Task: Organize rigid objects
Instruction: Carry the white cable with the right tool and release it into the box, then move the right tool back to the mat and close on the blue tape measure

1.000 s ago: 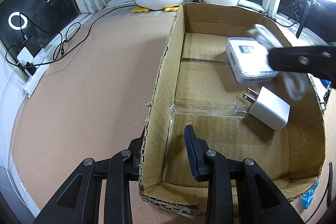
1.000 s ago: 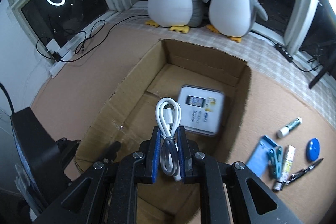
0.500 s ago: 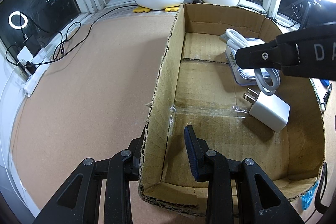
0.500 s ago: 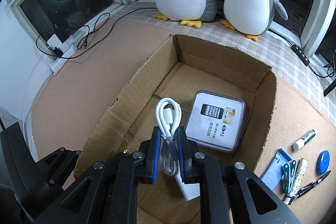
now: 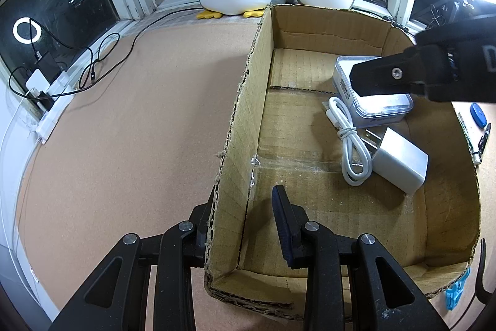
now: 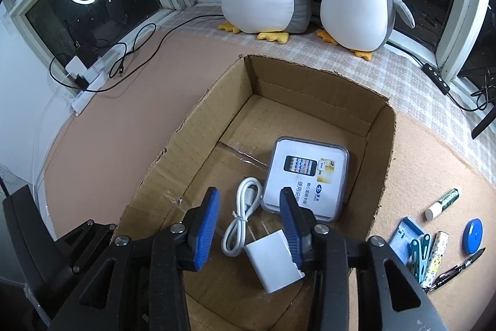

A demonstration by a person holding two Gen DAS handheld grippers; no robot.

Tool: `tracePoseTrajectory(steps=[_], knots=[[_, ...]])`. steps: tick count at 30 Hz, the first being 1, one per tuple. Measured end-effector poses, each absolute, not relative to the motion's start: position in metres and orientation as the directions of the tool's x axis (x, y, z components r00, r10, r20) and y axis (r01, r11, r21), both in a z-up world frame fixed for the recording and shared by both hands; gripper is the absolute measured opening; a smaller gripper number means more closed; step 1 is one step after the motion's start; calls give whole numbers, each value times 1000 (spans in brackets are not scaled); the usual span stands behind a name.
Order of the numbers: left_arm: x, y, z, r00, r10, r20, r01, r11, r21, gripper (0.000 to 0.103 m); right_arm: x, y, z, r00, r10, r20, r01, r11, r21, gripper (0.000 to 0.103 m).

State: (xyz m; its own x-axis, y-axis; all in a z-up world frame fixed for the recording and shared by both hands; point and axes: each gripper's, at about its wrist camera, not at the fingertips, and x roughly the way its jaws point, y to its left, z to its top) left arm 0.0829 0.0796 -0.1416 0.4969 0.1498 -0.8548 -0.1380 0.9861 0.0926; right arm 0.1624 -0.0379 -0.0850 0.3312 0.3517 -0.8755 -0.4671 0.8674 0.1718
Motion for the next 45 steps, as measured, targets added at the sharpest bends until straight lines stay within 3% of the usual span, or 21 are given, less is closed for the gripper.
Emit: tracePoseTrajectory(steps=[13, 23, 33, 45], knots=[[83, 81, -141, 497, 152, -854, -135, 986, 97, 33, 145, -85, -67, 394, 335, -856, -413, 897, 161, 41], [83, 80, -141, 497, 156, -853, -132, 986, 103, 34, 135, -174, -57, 457, 285, -843, -250, 950, 185, 48], [83, 80, -142, 498, 159, -853, -127, 986, 109, 34, 154, -280, -81, 467, 152, -871, 0, 985, 172, 53], [82, 79, -142, 498, 160, -852, -128, 986, 111, 34, 198, -326, -111, 420, 117, -900, 58, 986, 155, 57]])
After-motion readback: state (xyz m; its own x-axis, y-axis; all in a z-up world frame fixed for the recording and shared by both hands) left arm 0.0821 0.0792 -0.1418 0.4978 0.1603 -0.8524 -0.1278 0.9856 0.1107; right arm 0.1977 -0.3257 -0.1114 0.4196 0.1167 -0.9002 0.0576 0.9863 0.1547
